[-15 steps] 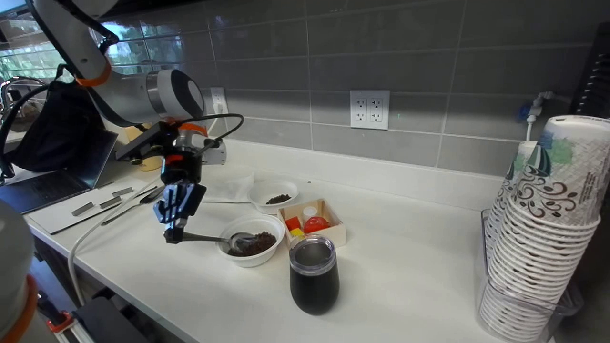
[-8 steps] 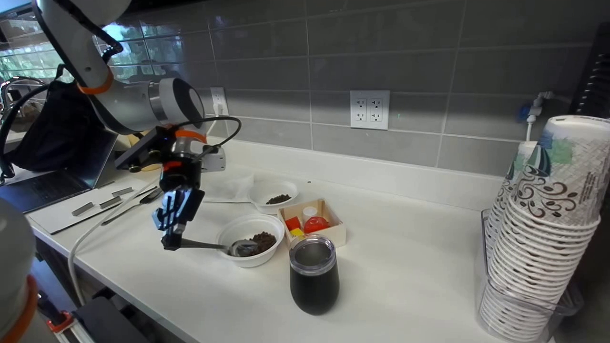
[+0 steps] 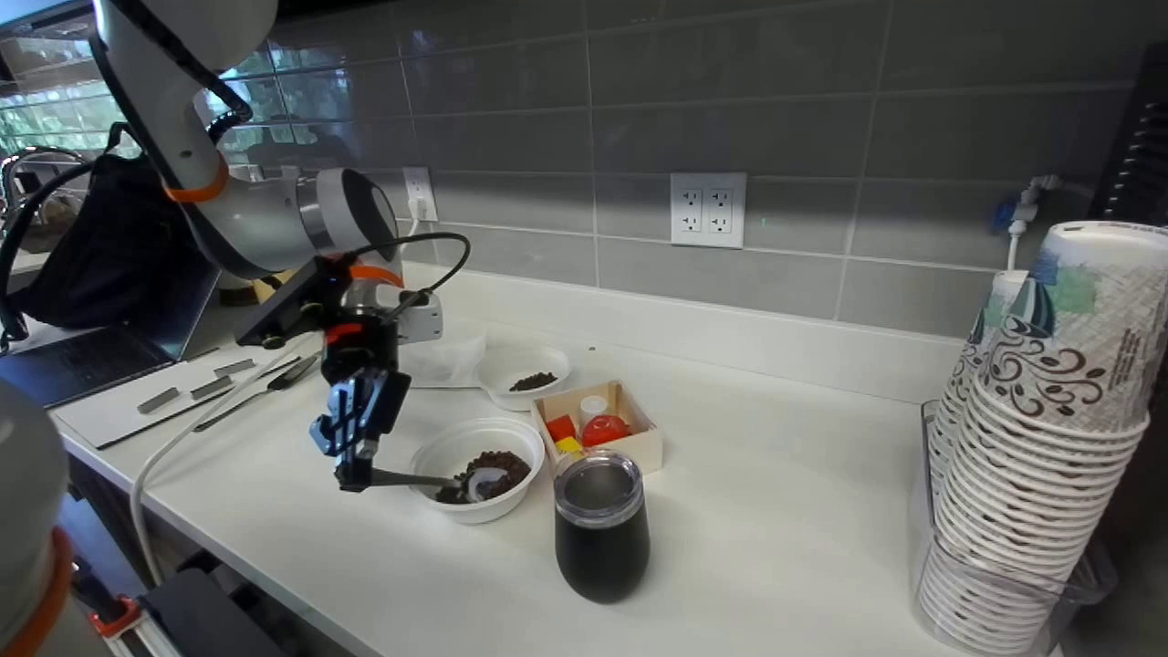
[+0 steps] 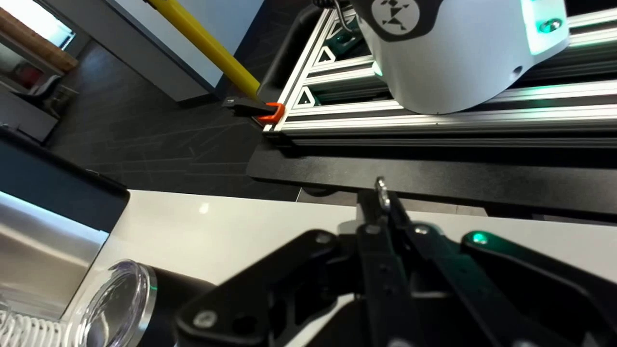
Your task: Use the spoon to stir in the closest bowl, then transfer a spoonful of contents from the closest bowl to the furthest bowl
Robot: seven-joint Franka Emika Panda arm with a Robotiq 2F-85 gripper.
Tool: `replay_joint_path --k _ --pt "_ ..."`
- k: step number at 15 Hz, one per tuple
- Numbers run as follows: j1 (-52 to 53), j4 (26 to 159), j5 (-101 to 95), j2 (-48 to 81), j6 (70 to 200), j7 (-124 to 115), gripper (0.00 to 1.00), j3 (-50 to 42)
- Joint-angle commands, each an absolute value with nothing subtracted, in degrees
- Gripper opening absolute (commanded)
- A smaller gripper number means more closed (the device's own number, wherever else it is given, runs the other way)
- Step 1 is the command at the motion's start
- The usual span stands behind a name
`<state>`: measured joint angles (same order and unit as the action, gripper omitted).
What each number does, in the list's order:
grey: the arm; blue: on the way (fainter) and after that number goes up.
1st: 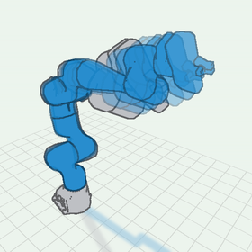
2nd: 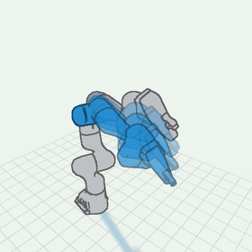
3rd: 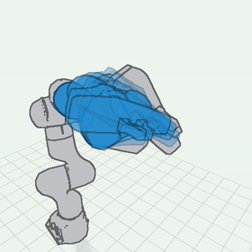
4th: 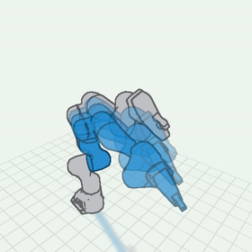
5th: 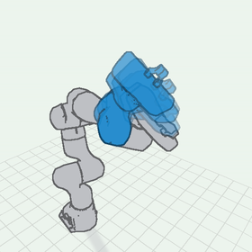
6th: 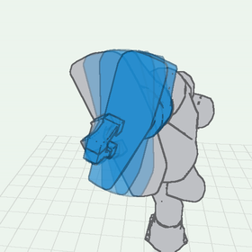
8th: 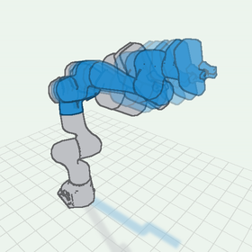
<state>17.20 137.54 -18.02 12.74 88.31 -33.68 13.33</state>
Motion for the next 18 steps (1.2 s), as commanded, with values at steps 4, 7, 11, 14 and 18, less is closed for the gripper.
replay_joint_path --k 4,7,11,14,18 --pt "19.88 134.93 -23.83 15.90 84.70 -37.88 0.01 13.27" --pt "21.19 133.60 -24.37 17.39 82.26 -39.38 0.01 13.60" --pt "23.15 131.30 -24.50 19.26 78.56 -41.47 0.01 14.10" --pt "24.49 129.07 -24.10 20.66 76.09 -43.11 0.01 14.43" --pt "25.93 125.82 -24.27 23.17 73.23 -44.55 0.01 14.51"
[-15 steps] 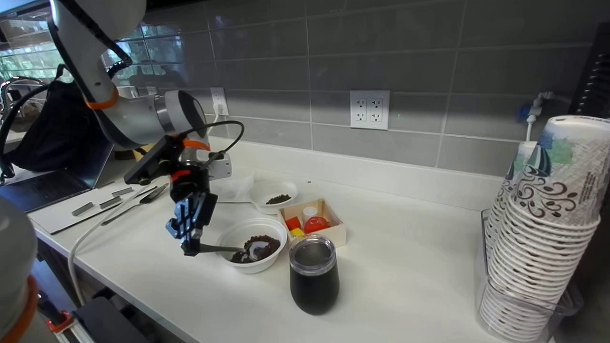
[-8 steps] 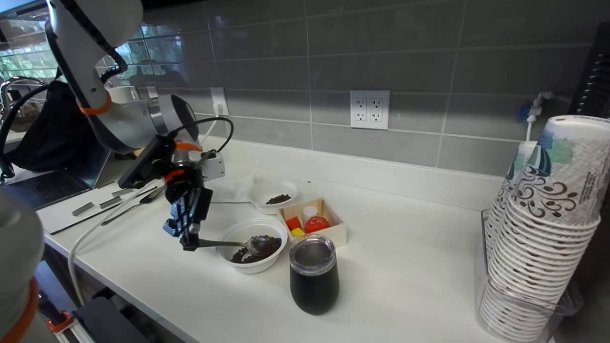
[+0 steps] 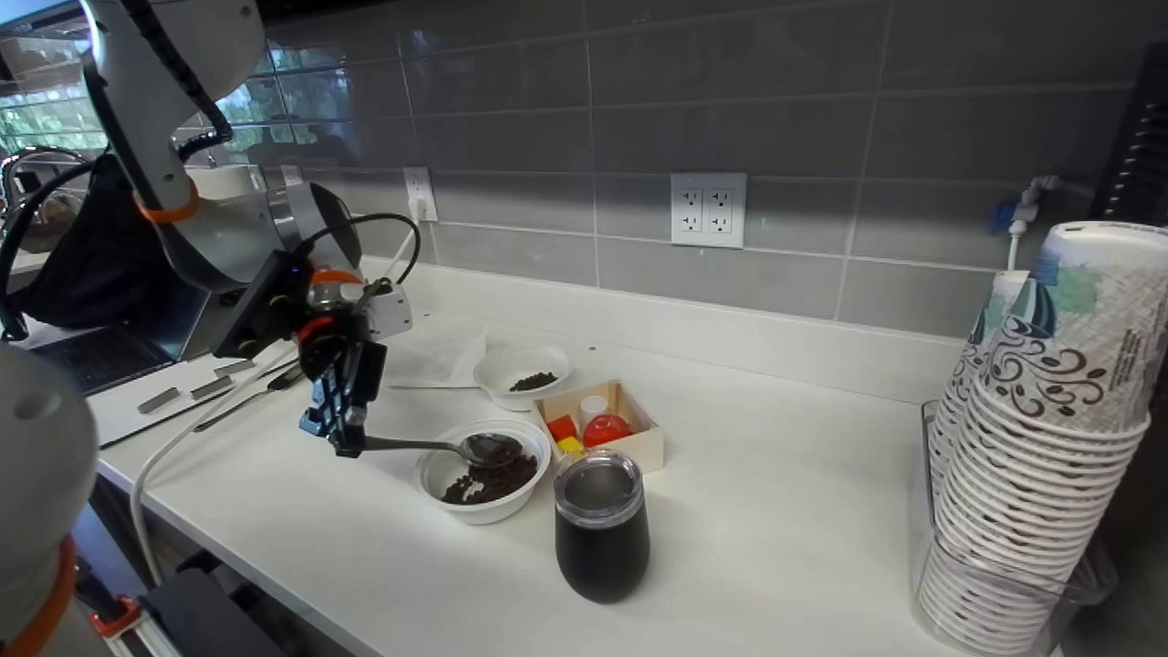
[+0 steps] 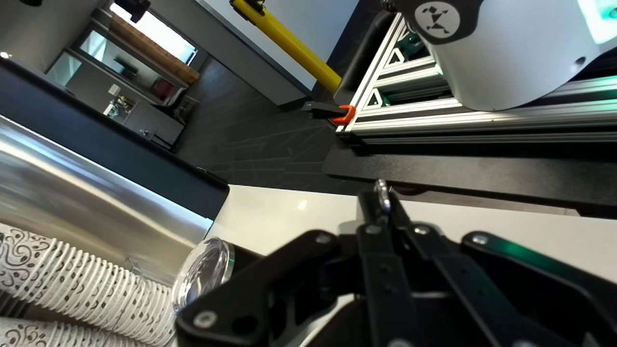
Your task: Use the spoon to stir in the closest bowl, then transfer a spoonful of contents from the closest bowl to the furthest bowl
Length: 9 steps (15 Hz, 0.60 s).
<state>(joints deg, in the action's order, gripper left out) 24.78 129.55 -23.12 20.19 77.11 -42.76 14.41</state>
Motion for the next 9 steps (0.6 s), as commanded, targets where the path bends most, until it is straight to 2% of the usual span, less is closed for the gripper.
replay_joint_path --k 1,9 --pt "26.28 124.84 -24.30 23.93 72.36 -44.86 0.01 14.47" --pt "29.31 117.21 -24.73 28.53 64.32 -46.89 0.01 14.45"
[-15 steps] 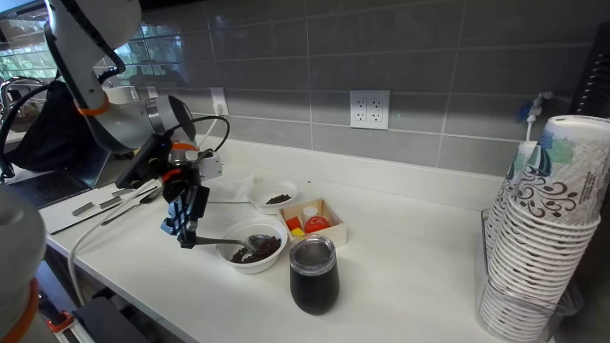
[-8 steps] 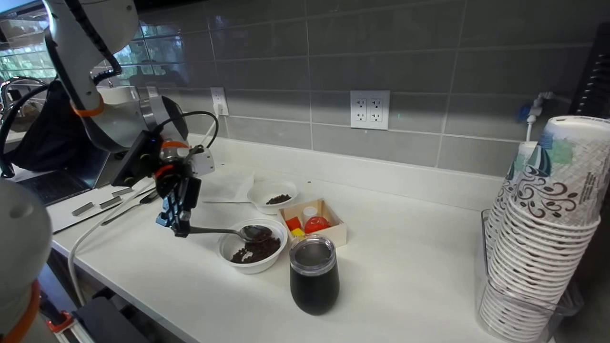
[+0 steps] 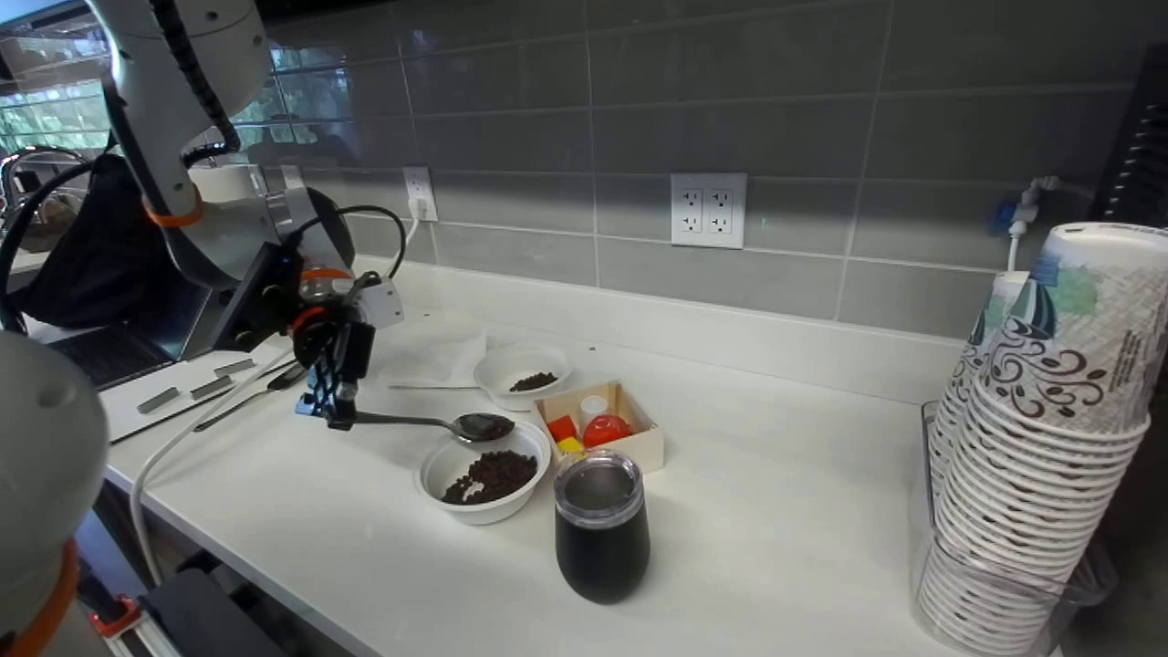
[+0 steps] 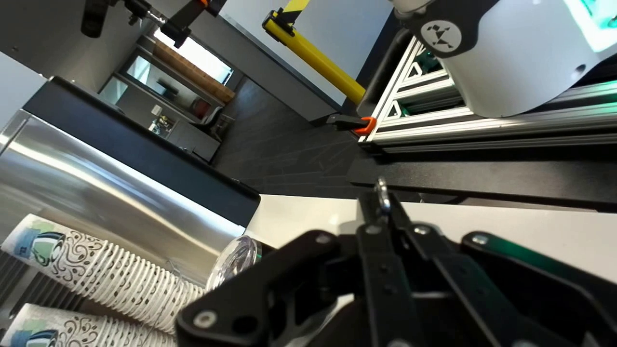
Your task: Use the spoon to stir in the closest bowl, then transfer a spoonful of contents from the closest bowl to the furthest bowl
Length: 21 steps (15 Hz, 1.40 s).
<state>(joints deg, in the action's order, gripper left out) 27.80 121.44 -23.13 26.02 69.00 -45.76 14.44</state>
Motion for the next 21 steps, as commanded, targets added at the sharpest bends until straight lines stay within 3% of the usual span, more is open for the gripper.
replay_joint_path --k 1,12,21 --pt "29.77 116.16 -25.19 28.81 63.17 -47.01 0.01 14.48" --pt "31.20 108.97 -37.84 30.87 65.41 -43.61 0.01 14.80" --pt "29.46 109.39 -40.76 29.63 78.97 -41.70 0.01 15.08"
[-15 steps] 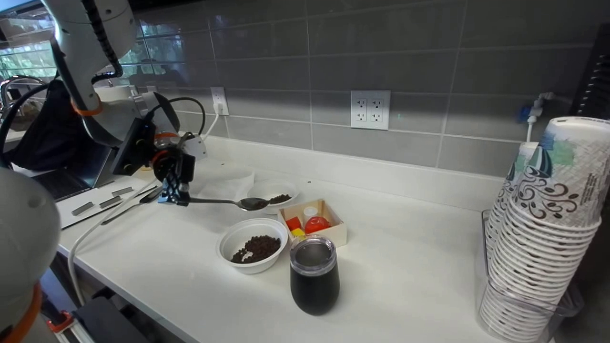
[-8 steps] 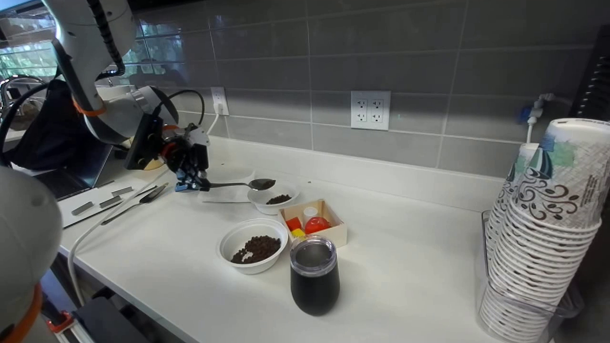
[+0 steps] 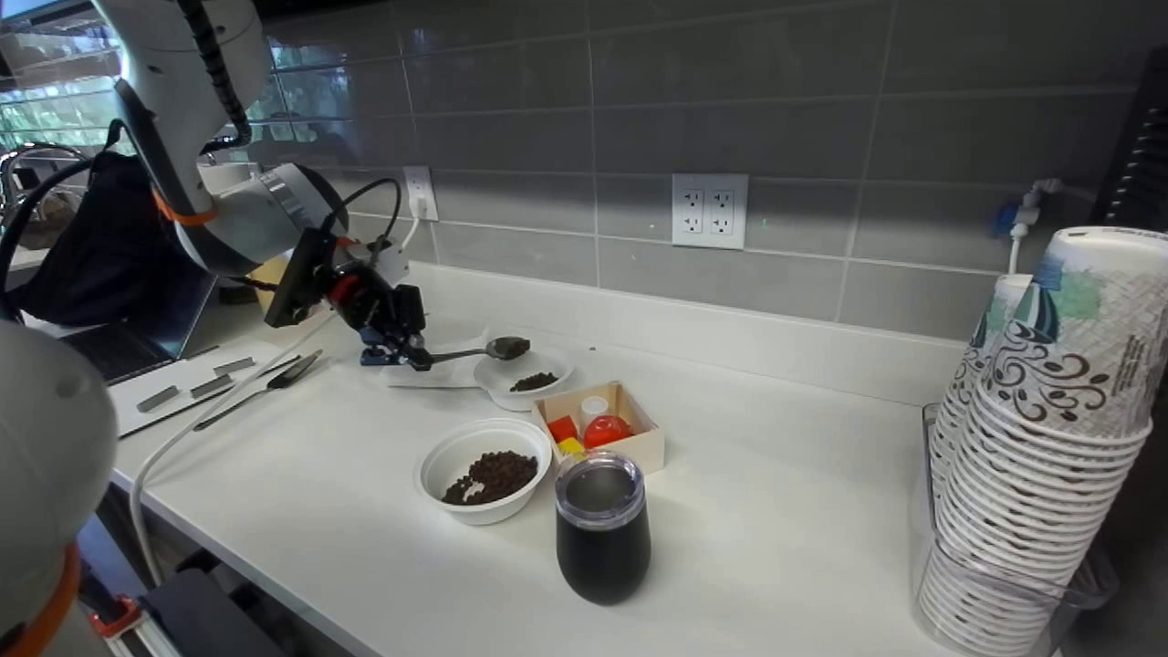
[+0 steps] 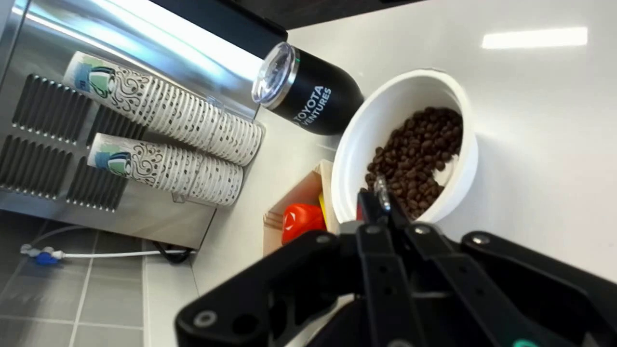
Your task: Use the spoon to stir in the closest bowl, then transfer a spoonful of contents from the closest bowl to the furthest bowl
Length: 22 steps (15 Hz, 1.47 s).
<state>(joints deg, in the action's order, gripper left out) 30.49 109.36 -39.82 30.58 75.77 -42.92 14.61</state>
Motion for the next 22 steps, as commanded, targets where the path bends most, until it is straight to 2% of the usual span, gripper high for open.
replay_joint_path --k 1,16,22 --pt "29.15 110.10 -40.31 28.88 80.75 -41.78 0.01 15.12" --pt "22.95 126.40 -33.02 13.82 105.31 -45.55 0.01 14.89" --pt "21.82 132.09 -31.01 9.60 110.90 -45.40 0.01 14.66"
